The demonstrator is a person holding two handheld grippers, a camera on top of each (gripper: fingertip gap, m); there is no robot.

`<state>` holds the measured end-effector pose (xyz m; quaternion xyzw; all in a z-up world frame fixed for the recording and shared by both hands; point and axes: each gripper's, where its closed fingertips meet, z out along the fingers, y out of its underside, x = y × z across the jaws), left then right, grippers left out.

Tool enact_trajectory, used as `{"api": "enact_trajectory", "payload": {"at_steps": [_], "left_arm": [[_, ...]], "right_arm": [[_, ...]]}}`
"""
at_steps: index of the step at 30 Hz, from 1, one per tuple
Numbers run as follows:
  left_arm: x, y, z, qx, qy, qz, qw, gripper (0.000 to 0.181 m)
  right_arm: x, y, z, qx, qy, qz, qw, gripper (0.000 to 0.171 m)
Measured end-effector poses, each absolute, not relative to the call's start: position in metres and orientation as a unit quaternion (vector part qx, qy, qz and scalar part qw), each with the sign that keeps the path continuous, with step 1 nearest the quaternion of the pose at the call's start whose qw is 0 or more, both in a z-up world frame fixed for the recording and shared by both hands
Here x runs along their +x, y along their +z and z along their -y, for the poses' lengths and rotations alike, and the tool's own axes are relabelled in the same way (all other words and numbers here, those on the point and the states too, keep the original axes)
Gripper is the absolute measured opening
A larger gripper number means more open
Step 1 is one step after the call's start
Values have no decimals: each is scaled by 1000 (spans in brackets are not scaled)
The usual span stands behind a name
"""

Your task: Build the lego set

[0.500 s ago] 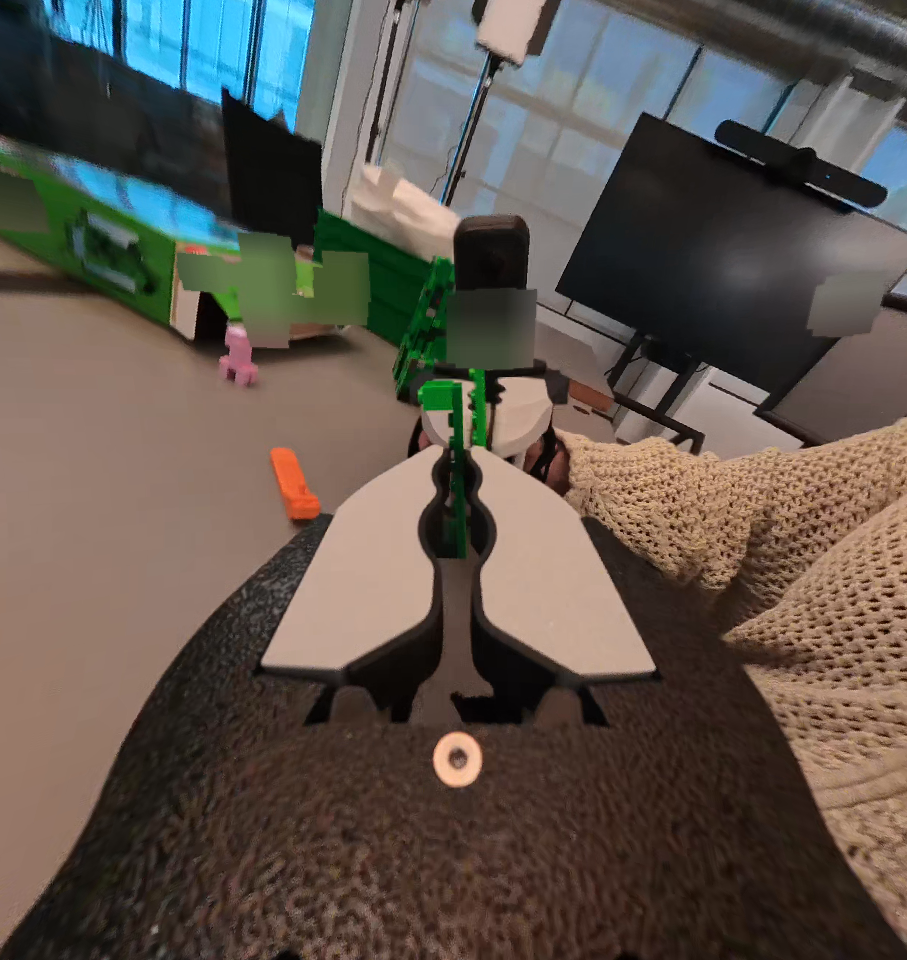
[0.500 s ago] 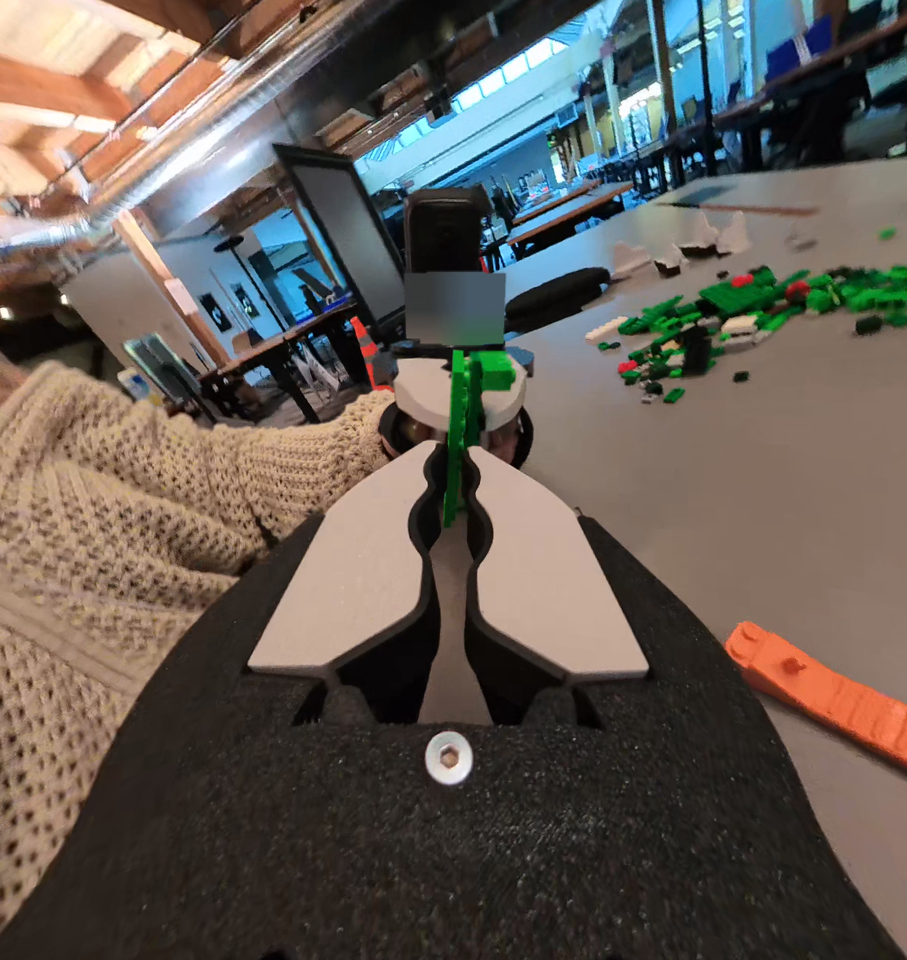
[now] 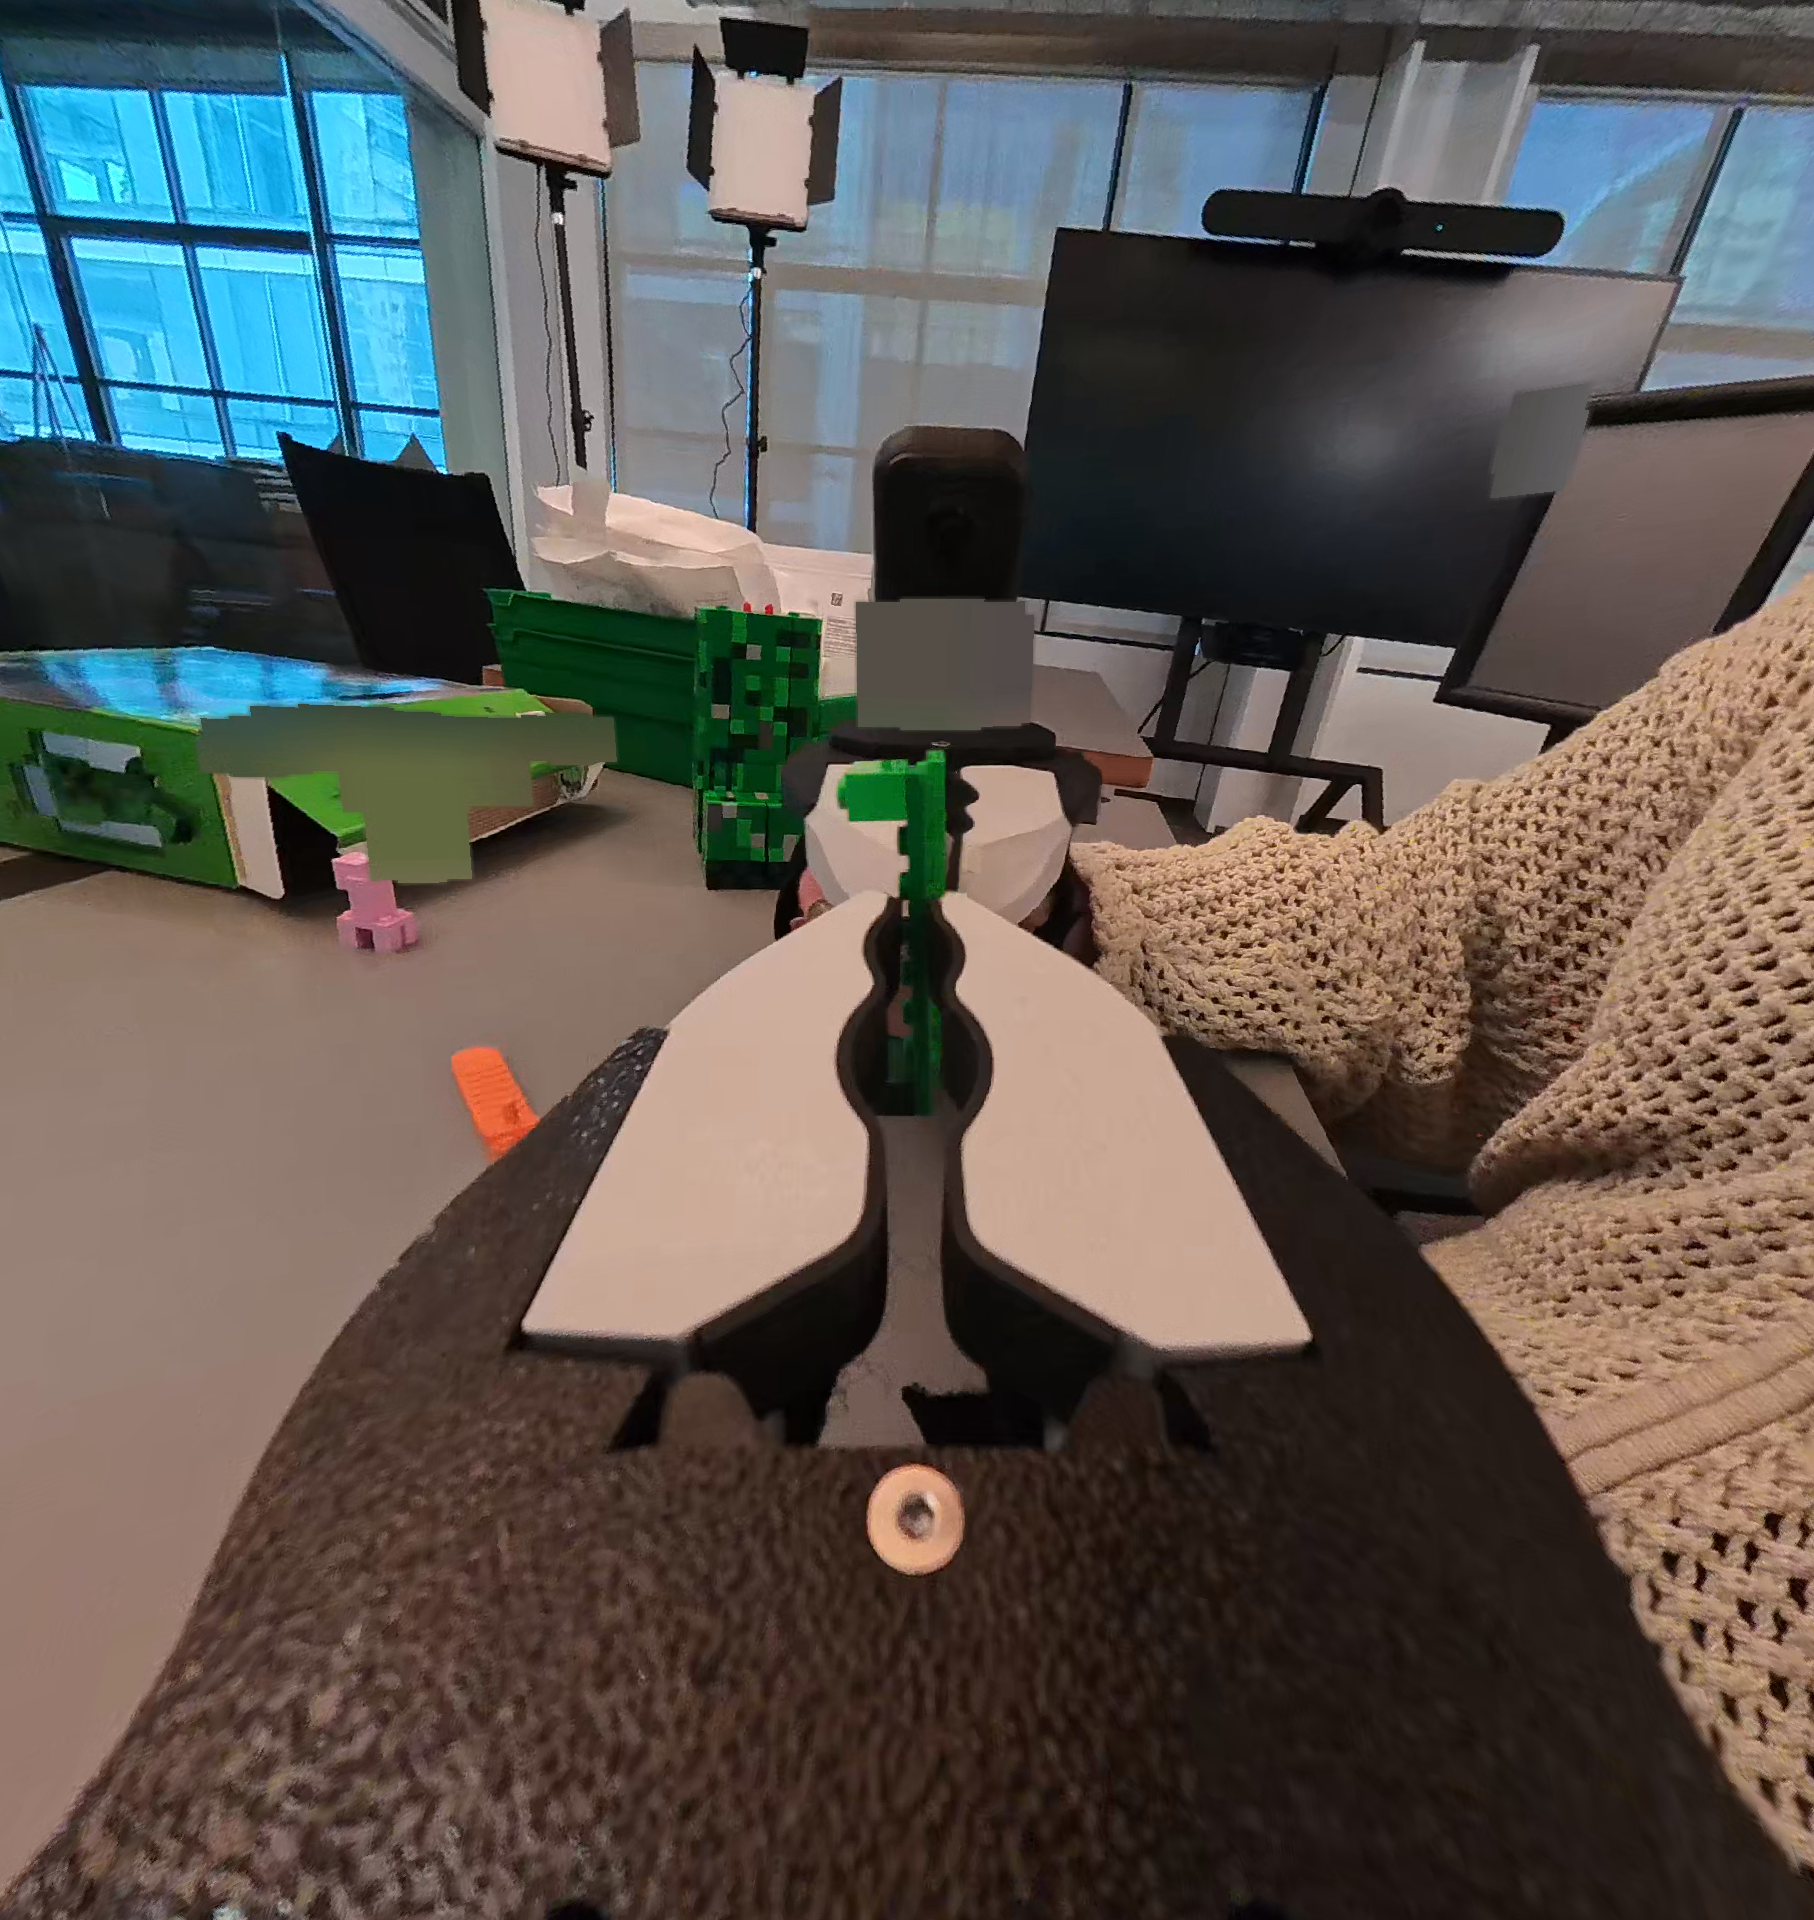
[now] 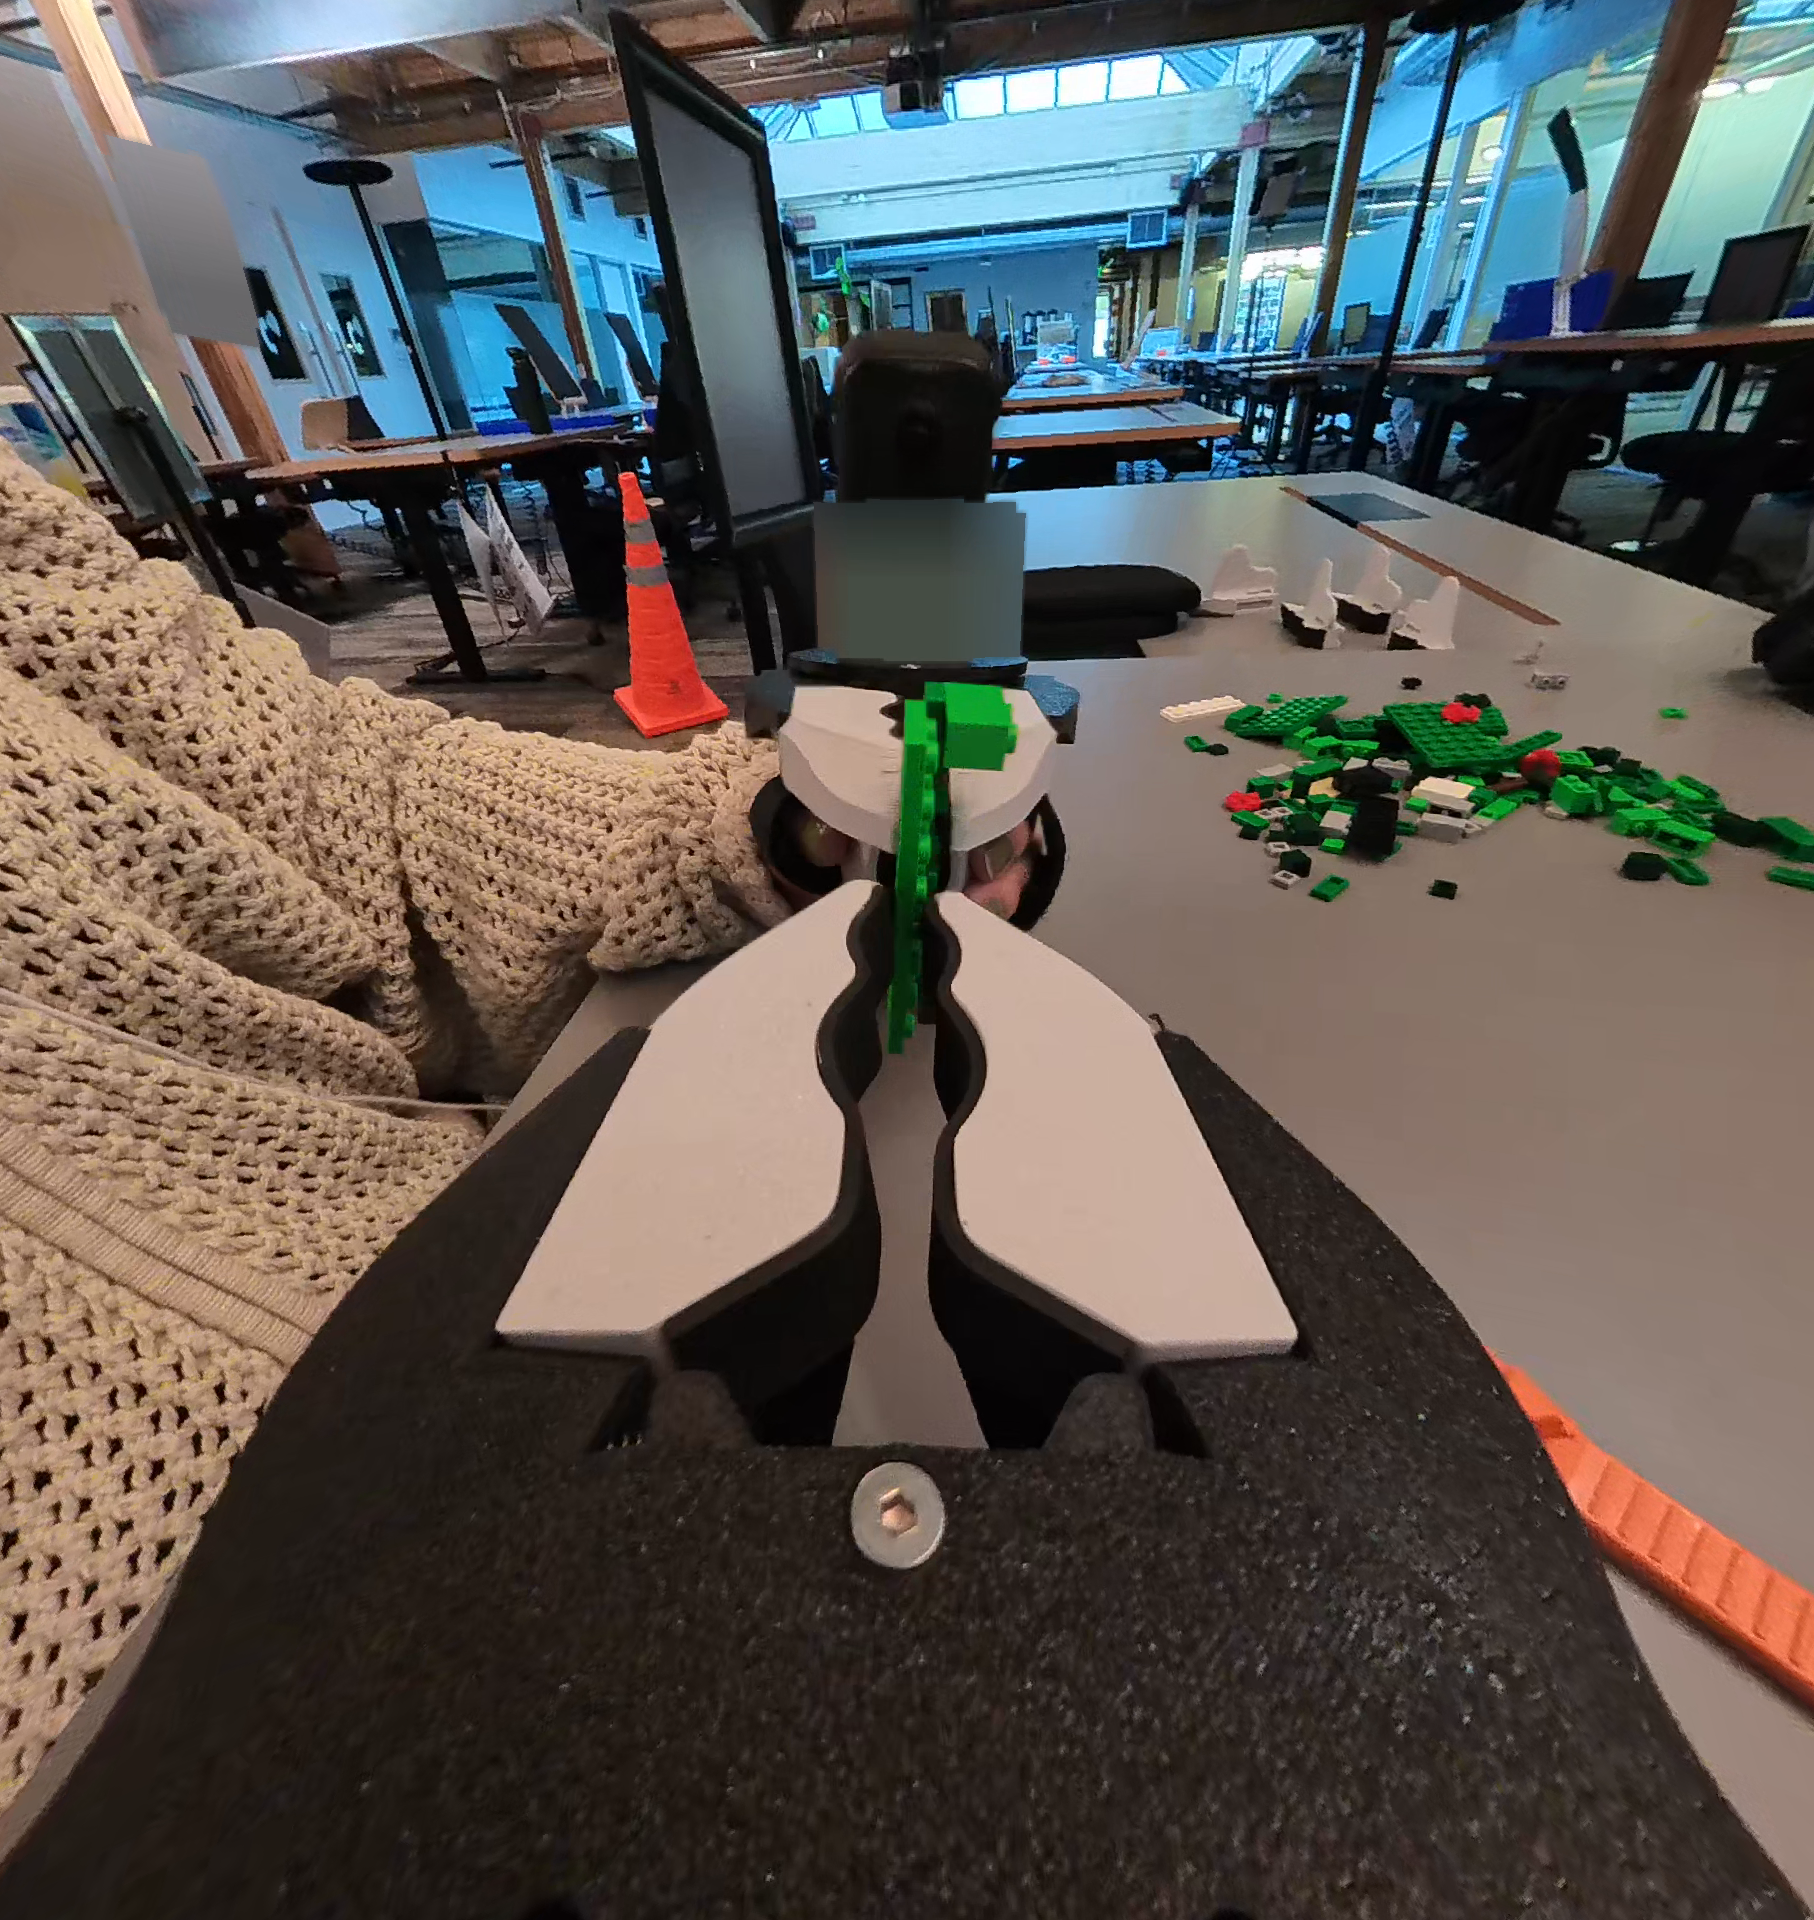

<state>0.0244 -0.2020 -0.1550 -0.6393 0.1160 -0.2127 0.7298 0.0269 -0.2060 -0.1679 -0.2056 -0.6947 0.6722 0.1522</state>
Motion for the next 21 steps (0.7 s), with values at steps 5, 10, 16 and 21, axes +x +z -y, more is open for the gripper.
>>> {"api": "enact_trajectory", "payload": {"at_steps": [5,10,16,21], "left_arm": [[26,-154,202,-635,-203,-123,735,4],[27,-154,202,-633,-196,-125,738,4],[27,-154,201,-633,-185,-129,740,4],[26,-153,201,-632,-182,-127,743,4]], "right_arm": [[27,-166,204,-204,668,697,162,4],[27,-168,205,-205,661,702,165,4],[27,-167,205,-207,659,704,165,4],[25,-166,205,-210,659,700,175,4]]}}
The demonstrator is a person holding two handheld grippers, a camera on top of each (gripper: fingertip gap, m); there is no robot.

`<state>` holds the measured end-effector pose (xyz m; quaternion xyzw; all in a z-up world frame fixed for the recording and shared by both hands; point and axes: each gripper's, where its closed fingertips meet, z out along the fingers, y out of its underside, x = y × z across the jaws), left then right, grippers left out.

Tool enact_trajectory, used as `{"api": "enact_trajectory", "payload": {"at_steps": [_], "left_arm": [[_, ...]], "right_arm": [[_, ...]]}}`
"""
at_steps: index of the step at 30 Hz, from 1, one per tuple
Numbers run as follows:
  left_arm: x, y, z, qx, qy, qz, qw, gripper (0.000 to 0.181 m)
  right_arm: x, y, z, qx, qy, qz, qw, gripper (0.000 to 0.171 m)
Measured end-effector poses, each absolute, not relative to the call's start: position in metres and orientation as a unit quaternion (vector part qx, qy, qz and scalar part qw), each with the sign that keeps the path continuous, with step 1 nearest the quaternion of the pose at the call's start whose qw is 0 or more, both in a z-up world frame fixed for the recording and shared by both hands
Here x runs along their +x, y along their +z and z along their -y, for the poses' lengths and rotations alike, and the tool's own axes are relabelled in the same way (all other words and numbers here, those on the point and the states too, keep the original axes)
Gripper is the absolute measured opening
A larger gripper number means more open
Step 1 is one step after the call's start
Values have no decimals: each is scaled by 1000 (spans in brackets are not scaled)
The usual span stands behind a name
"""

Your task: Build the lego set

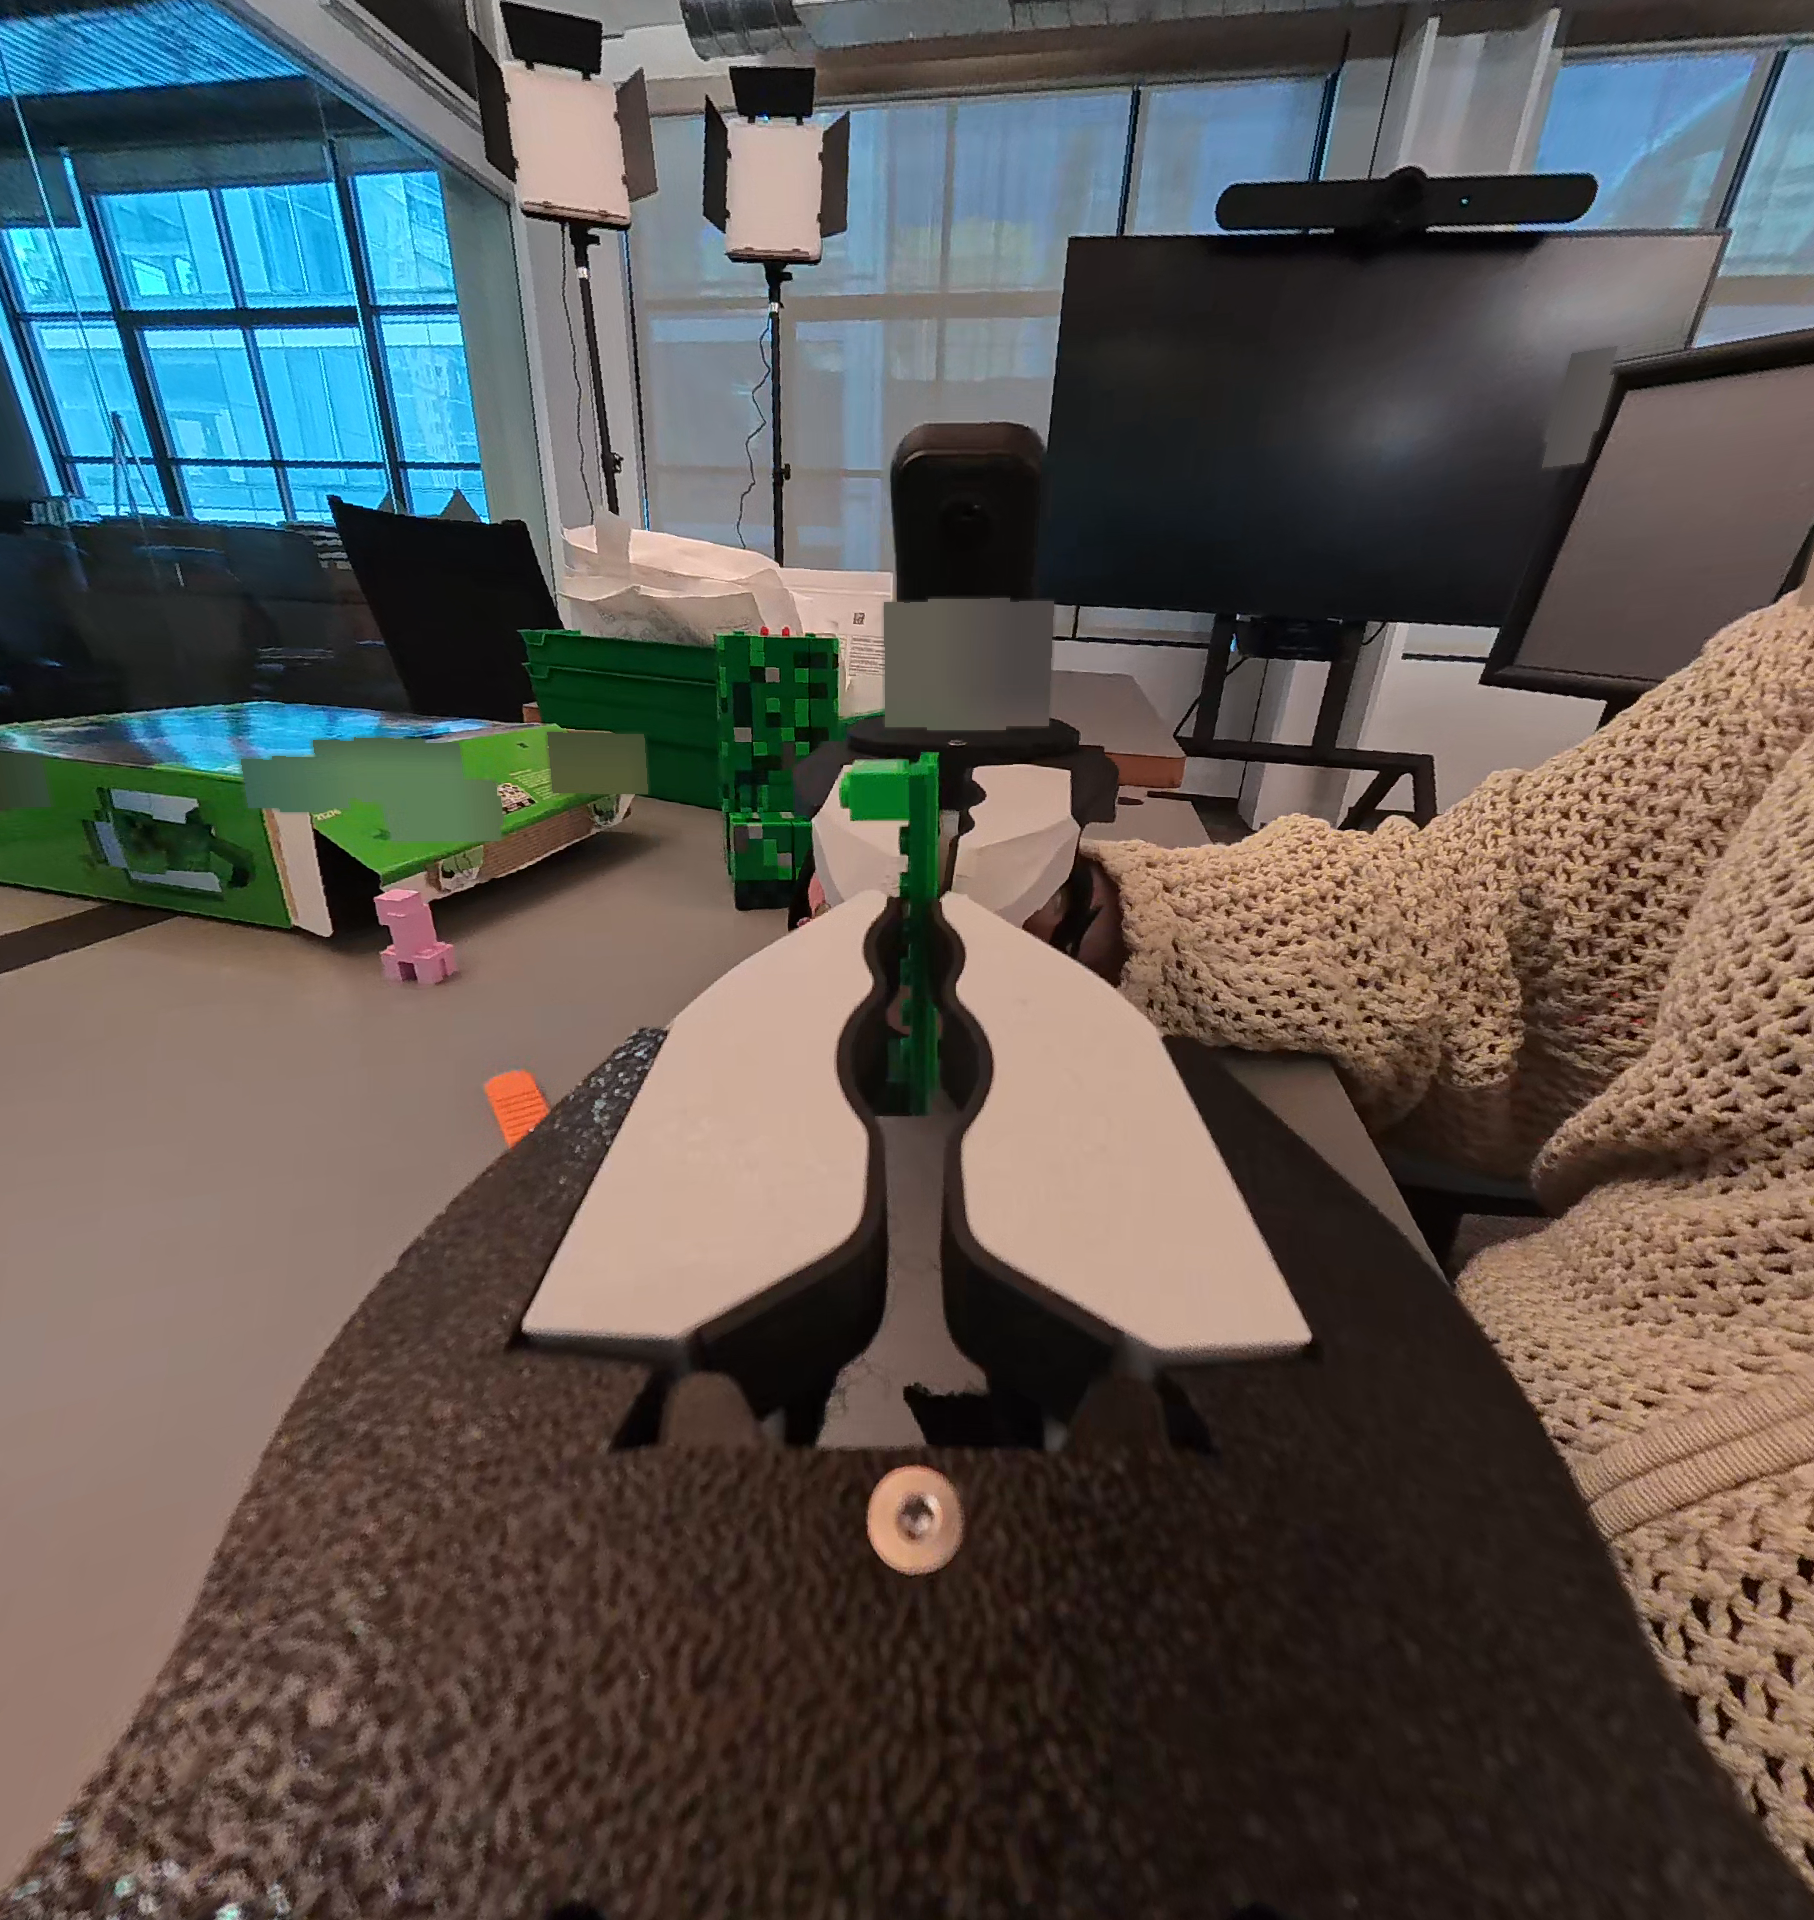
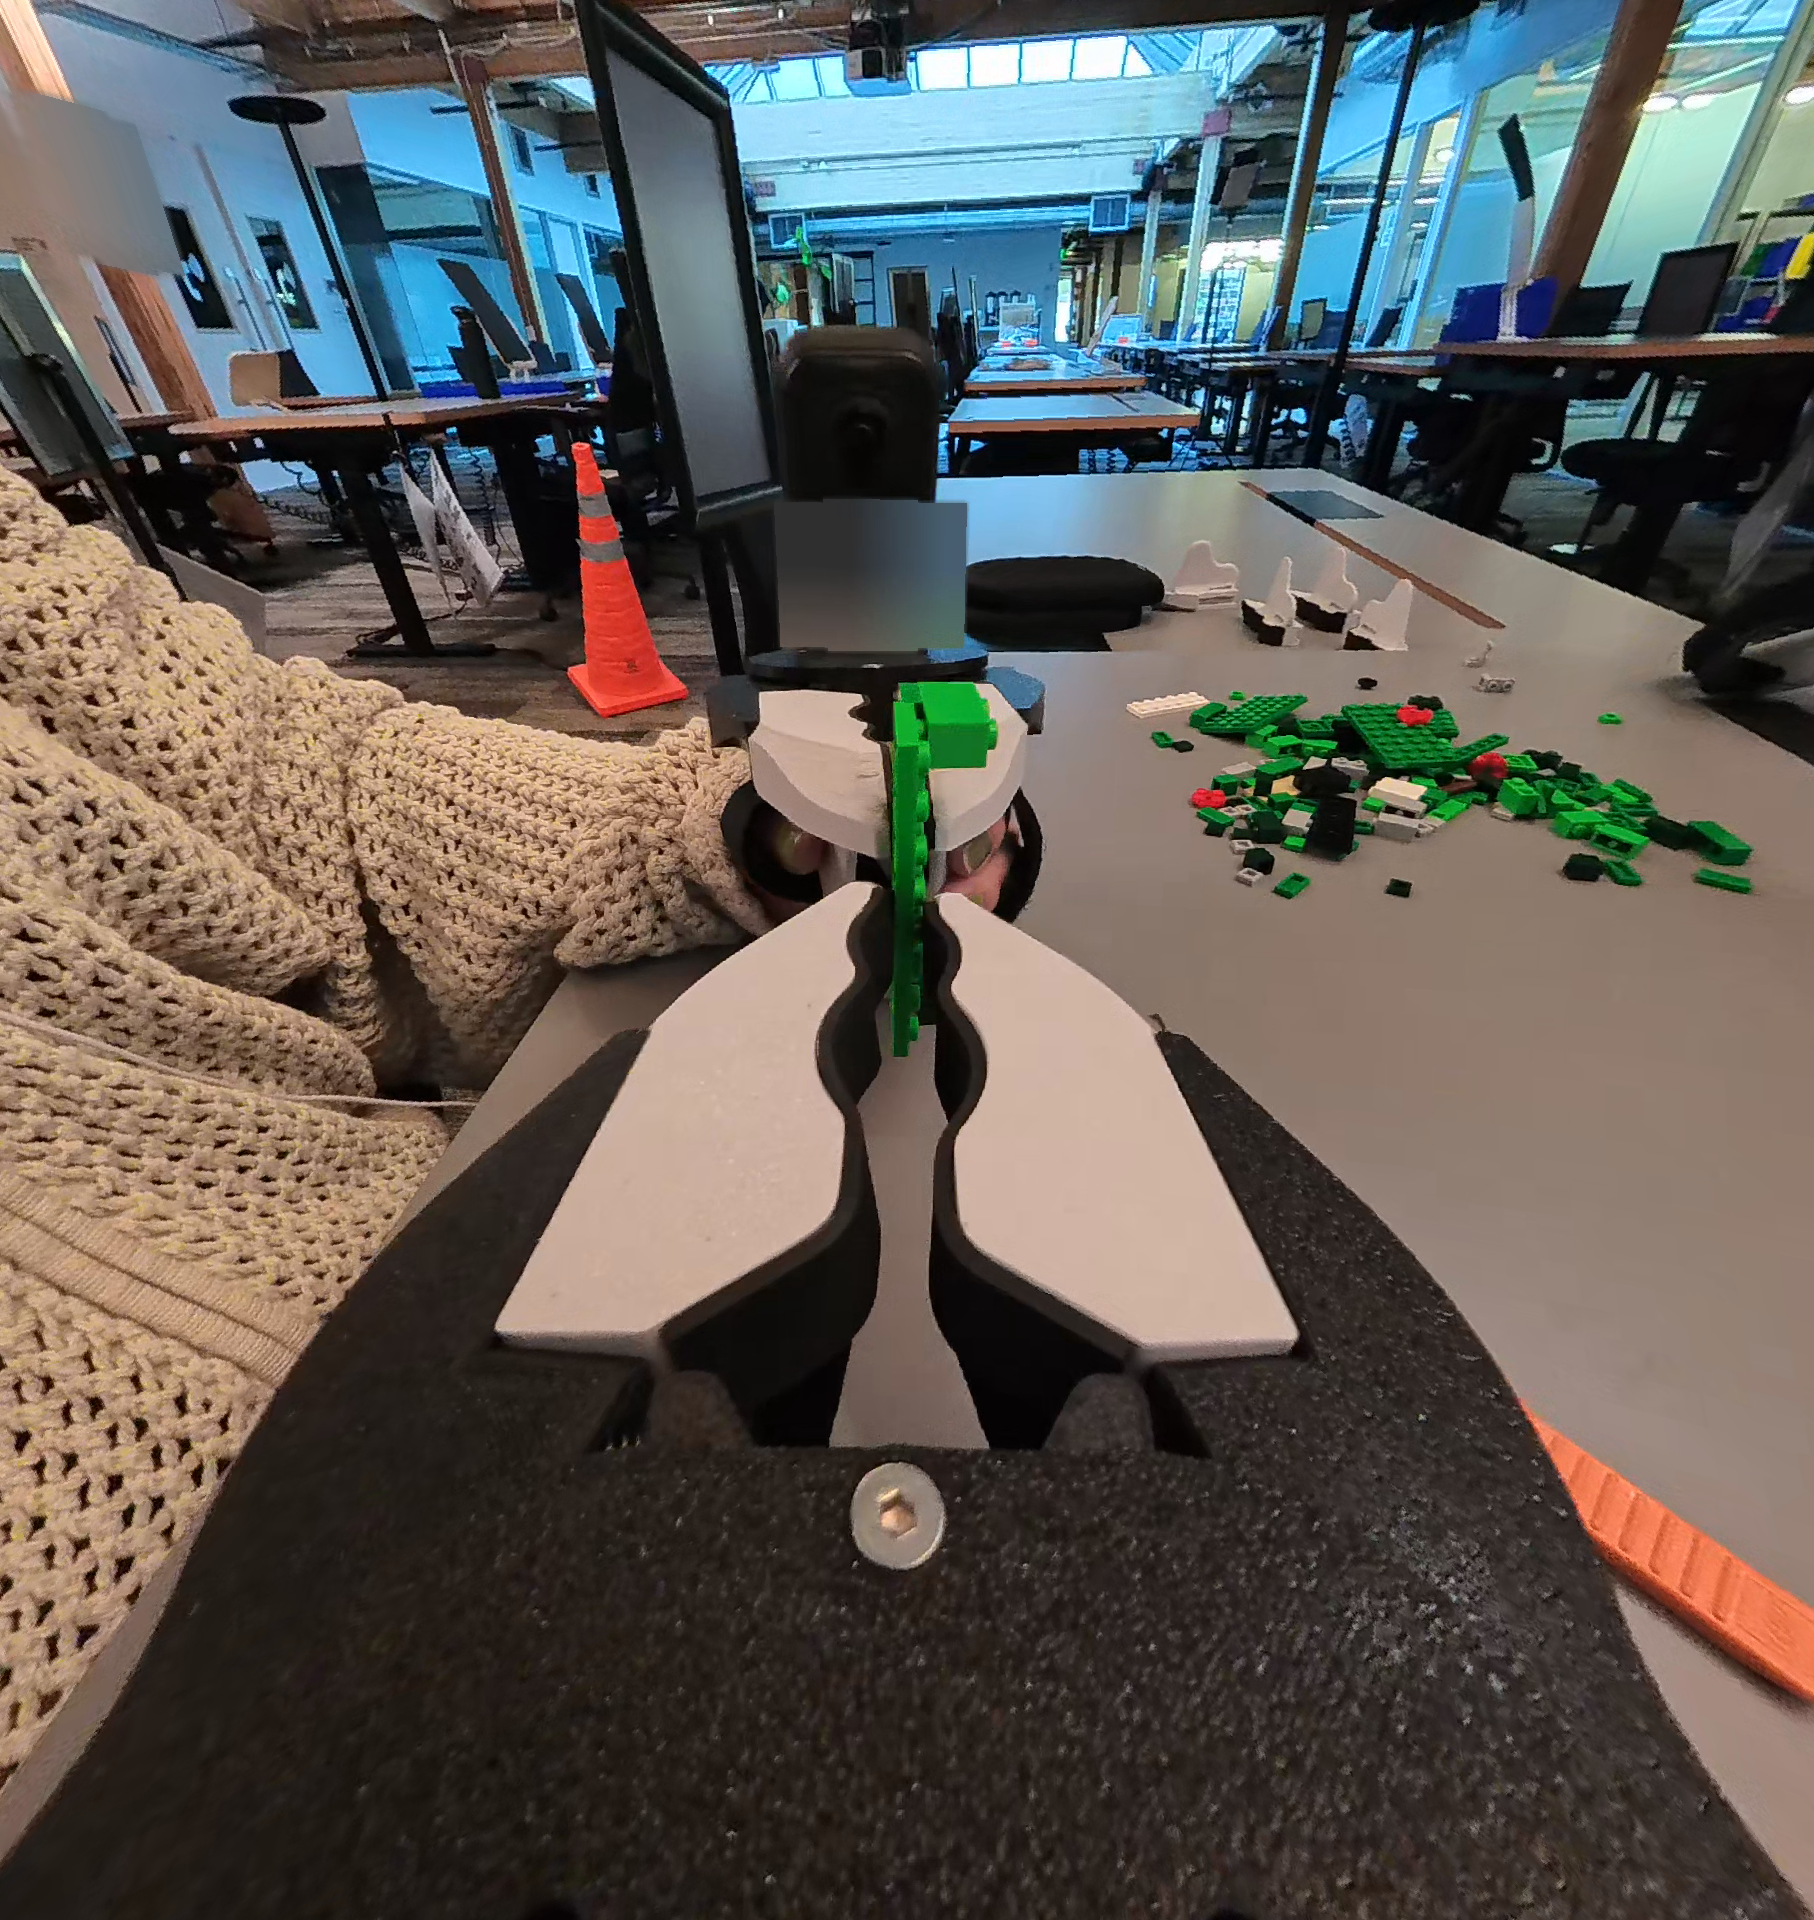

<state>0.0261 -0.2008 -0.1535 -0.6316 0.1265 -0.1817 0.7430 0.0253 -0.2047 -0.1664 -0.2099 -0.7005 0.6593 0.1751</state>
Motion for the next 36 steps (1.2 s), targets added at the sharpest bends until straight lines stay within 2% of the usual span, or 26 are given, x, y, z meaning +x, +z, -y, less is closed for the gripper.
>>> {"api": "enact_trajectory", "payload": {"at_steps": [15,36], "left_arm": [[25,-153,200,-629,-183,-124,745,4],[35,-157,198,-639,-186,-153,731,4]], "right_arm": [[18,-163,201,-235,659,686,200,19],[23,-145,204,-210,684,657,237,25]]}}
